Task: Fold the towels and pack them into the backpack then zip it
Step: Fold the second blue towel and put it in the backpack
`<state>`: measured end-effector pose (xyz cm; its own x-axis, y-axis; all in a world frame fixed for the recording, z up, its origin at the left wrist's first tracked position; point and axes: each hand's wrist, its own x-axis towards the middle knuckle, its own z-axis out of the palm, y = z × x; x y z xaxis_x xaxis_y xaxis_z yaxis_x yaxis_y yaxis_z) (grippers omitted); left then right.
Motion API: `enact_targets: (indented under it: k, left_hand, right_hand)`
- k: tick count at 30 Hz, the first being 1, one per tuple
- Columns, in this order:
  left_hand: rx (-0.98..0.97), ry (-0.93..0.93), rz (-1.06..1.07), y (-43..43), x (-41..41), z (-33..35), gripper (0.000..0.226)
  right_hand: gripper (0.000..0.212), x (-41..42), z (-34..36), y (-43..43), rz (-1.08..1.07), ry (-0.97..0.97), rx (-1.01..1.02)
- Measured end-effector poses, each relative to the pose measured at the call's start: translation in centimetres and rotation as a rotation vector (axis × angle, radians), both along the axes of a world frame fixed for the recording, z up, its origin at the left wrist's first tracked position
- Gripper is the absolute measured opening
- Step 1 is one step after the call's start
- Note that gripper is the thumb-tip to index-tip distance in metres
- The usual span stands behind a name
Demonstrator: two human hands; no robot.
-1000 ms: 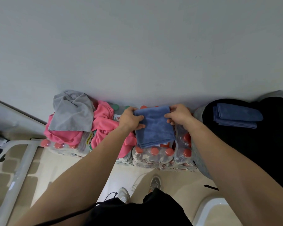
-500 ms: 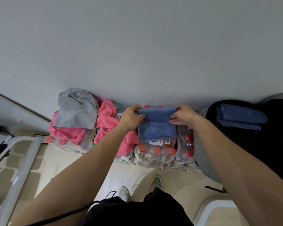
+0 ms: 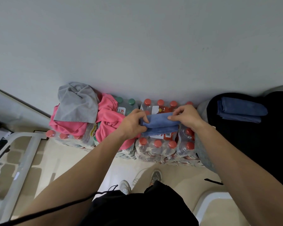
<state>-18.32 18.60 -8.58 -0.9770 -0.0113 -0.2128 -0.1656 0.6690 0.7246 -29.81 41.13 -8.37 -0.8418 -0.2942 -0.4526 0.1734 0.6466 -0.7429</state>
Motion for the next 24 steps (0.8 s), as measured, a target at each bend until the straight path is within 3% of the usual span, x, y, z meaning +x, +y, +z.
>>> enact_targets:
  k: [9, 13, 15, 18, 24]
  left_hand:
    - [-0.082, 0.077, -0.109, 0.1, 0.7, -1.6, 0.037]
    - [-0.14, 0.148, -0.139, 0.2, 0.9, -2.3, 0.028]
    - [-0.178, 0.209, -0.165, 0.5, 1.0, -2.6, 0.029]
    - [-0.213, 0.243, -0.17, 0.8, 1.1, -3.1, 0.032]
    - [-0.394, 0.203, -0.113, 1.0, 1.6, -1.5, 0.021]
  right_hand:
    - [0.016, 2.8, -0.1, -0.5, 0.174, 0.233, 0.107]
    - [0.01, 3.5, 0.6, -1.4, 0.307, 0.463, 0.483]
    - [0.01, 3.8, 0.8, -2.1, 0.31, 0.632, 0.489]
    - [0.022, 4.4, -0.6, -3.0, 0.351, 0.732, 0.382]
    - [0.05, 5.0, -4.1, -2.0, 0.514, 0.673, 0.471]
